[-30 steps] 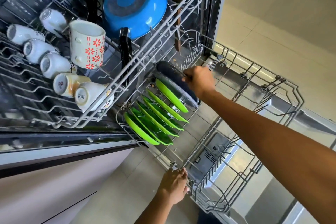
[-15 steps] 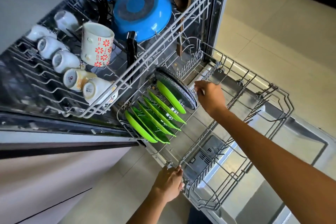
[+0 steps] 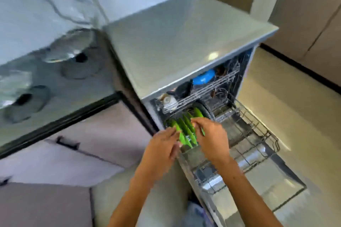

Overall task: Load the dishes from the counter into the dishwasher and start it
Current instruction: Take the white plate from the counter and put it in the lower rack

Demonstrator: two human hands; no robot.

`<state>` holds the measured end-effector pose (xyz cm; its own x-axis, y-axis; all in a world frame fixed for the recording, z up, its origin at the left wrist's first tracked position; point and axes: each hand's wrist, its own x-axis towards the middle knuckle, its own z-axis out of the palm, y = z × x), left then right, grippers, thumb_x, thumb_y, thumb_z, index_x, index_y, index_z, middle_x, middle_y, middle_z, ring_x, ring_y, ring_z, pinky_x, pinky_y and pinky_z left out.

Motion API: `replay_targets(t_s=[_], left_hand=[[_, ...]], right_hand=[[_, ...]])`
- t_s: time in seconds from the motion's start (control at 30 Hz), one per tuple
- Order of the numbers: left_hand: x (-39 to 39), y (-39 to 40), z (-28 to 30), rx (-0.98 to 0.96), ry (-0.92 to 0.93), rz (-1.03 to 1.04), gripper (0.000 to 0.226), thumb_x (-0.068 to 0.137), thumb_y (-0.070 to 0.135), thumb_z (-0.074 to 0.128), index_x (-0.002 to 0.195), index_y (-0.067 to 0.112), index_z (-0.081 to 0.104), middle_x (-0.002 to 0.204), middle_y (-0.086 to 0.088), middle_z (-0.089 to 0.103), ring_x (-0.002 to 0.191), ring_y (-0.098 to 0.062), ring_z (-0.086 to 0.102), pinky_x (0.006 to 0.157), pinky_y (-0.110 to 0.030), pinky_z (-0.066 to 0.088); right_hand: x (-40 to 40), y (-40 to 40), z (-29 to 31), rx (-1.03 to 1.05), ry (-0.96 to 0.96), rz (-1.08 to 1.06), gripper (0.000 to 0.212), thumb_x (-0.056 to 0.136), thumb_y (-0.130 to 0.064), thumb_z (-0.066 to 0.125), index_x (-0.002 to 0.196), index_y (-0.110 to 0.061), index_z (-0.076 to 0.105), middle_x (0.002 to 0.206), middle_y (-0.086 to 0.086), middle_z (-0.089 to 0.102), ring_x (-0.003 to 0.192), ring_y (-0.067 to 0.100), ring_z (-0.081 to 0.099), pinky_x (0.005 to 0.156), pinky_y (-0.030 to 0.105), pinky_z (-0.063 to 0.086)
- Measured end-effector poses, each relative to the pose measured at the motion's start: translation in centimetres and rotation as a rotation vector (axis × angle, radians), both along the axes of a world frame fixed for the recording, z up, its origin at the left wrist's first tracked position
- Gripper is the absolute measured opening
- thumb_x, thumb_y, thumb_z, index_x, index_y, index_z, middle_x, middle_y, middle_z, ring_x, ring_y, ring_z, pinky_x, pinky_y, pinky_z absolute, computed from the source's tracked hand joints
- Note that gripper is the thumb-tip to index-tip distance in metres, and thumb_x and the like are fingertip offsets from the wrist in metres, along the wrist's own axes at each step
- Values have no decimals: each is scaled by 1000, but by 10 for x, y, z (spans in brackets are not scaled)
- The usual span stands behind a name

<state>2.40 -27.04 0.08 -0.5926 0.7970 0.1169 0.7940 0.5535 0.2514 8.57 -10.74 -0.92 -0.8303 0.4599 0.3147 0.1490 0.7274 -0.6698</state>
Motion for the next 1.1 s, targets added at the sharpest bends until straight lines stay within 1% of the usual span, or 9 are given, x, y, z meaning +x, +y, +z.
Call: replay_targets(t_s=[0.1, 0.2, 0.33, 0.43, 0.57, 0.73, 0.87, 0.93, 1.1], left_hand=[[24, -70, 78, 43, 96, 202, 43, 88, 32, 40, 107, 9, 71, 116, -10, 67, 102, -24, 66, 82, -33, 52], [51, -151, 129, 99, 183, 457, 42, 90, 32, 39, 107, 10, 70, 121, -10, 65, 108, -24, 63, 93, -33, 45], [64, -229, 147, 127, 233, 727, 42, 91, 35, 39, 108, 11, 69, 124, -10, 63, 112, -24, 61, 96, -35, 42], [64, -304, 156, 108, 285, 927, 42, 89, 35, 39, 104, 12, 71, 122, -9, 64, 109, -24, 63, 91, -37, 48], [59, -394, 155, 85, 314, 1172, 44, 91, 38, 38, 105, 13, 72, 122, -9, 64, 113, -24, 61, 93, -44, 47], [51, -521, 152, 14, 286, 1426, 46, 90, 39, 36, 103, 16, 73, 123, -5, 64, 115, -21, 60, 96, -36, 45], [50, -627, 147, 52, 240, 1626, 52, 93, 41, 32, 115, 11, 68, 135, -9, 54, 128, -24, 49, 107, -37, 32], [41, -665, 147, 56, 228, 1683, 48, 96, 39, 36, 120, 9, 65, 140, -11, 48, 132, -25, 44, 110, -38, 29], [-15, -735, 155, 118, 201, 1708, 39, 99, 28, 46, 131, 7, 55, 149, -9, 36, 140, -23, 31, 115, -34, 17]], right_hand=[[0, -58, 74, -38, 107, 97, 18, 83, -17, 57, 95, -15, 71, 90, 3, 72, 75, 25, 68, 62, 32, 53], [-8, -132, 123, -94, 156, 300, 23, 82, -21, 54, 96, -16, 72, 92, 4, 73, 78, 26, 68, 67, 34, 54], [-36, -202, 146, -113, 221, 490, 24, 84, -19, 52, 98, -15, 71, 98, 2, 72, 84, 24, 69, 72, 39, 56], [-70, -270, 165, -94, 212, 654, 19, 89, -14, 57, 102, -16, 70, 102, -1, 71, 87, 23, 68, 73, 41, 56], [-118, -357, 176, -61, 248, 786, 18, 86, -7, 63, 100, -14, 71, 97, 0, 72, 84, 21, 68, 73, 32, 54], [-176, -498, 172, -45, 325, 951, 19, 85, -5, 59, 99, -10, 71, 93, 2, 73, 78, 24, 69, 67, 30, 53], [-204, -619, 171, -81, 339, 1105, 19, 86, -2, 61, 99, -11, 70, 89, -2, 72, 75, 18, 68, 66, 24, 49], [-215, -666, 172, -65, 325, 1168, 21, 83, 1, 64, 99, -11, 70, 87, -2, 71, 74, 17, 67, 66, 23, 50], [-245, -756, 162, -8, 265, 1278, 22, 84, -2, 64, 103, -12, 70, 96, -3, 71, 85, 14, 68, 73, 34, 56]])
